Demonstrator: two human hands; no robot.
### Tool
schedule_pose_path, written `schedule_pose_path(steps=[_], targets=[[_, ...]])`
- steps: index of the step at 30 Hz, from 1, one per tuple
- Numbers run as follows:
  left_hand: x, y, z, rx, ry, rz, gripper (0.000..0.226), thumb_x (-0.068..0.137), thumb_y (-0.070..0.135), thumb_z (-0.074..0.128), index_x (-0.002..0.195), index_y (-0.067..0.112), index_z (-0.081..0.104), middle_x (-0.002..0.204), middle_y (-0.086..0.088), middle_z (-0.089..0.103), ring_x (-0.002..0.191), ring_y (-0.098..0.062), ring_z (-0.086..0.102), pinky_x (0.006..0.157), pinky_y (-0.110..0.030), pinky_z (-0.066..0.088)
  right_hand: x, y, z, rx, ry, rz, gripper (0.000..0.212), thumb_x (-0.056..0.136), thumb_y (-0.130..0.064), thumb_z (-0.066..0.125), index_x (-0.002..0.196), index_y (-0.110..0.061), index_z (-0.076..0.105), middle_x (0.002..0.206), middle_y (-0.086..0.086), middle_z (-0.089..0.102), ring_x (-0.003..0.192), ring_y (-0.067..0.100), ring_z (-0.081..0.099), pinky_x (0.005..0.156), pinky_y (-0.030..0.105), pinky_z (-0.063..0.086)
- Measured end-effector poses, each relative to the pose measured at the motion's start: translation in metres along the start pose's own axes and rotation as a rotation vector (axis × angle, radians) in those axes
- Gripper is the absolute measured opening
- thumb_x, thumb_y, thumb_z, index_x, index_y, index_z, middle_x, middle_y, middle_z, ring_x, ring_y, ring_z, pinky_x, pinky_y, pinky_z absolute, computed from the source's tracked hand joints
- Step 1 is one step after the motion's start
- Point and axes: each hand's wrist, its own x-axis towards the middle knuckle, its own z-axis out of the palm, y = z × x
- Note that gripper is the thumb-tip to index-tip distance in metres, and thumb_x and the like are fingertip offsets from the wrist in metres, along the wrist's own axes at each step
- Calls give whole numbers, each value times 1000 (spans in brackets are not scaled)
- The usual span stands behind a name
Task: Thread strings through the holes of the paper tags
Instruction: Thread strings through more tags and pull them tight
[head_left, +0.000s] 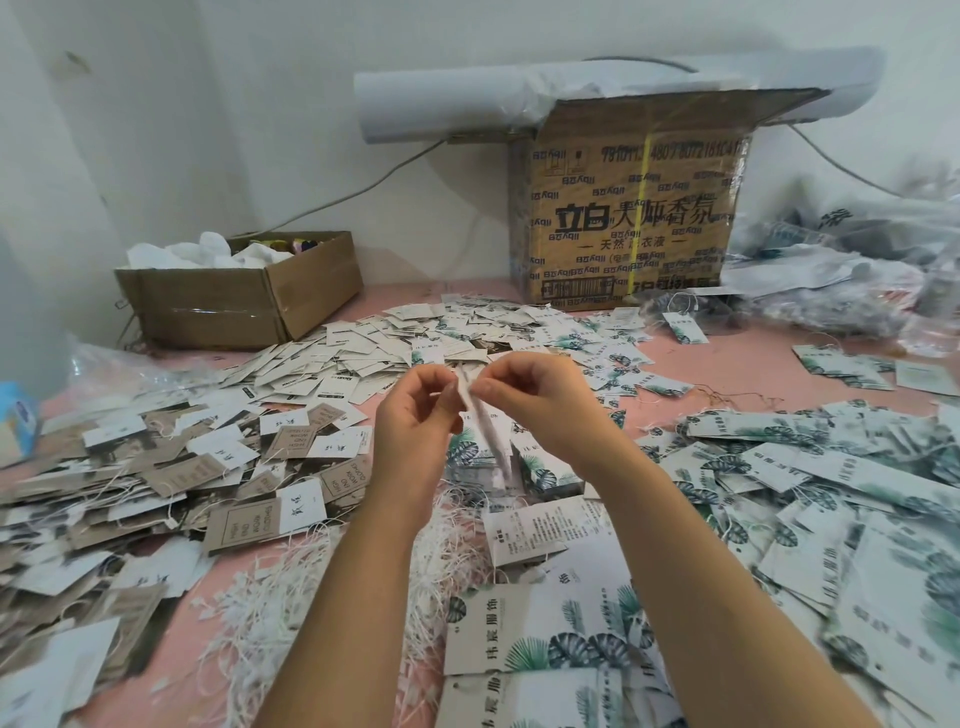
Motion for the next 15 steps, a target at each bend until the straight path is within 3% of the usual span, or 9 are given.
schedule_pose_path(steps=[7,15], targets=[[4,10,-9,-457,138,-106,22,94,-5,41,80,10,47,75,-3,70,55,-6,50,50,-16,43,-1,13,-24,-67,36,247,21,84,-23,66,64,-17,63,49,-3,43,41,6,34,41,16,31],[6,12,-16,-564,295,-112,17,87,-3,52,78,12,55,66,-1,66,56,-8,56,52,-16,46,-2,23,-42,47,100,369,20,83,-17,67,74,-1,64,45,-3,51,38,10,42,42,19,41]])
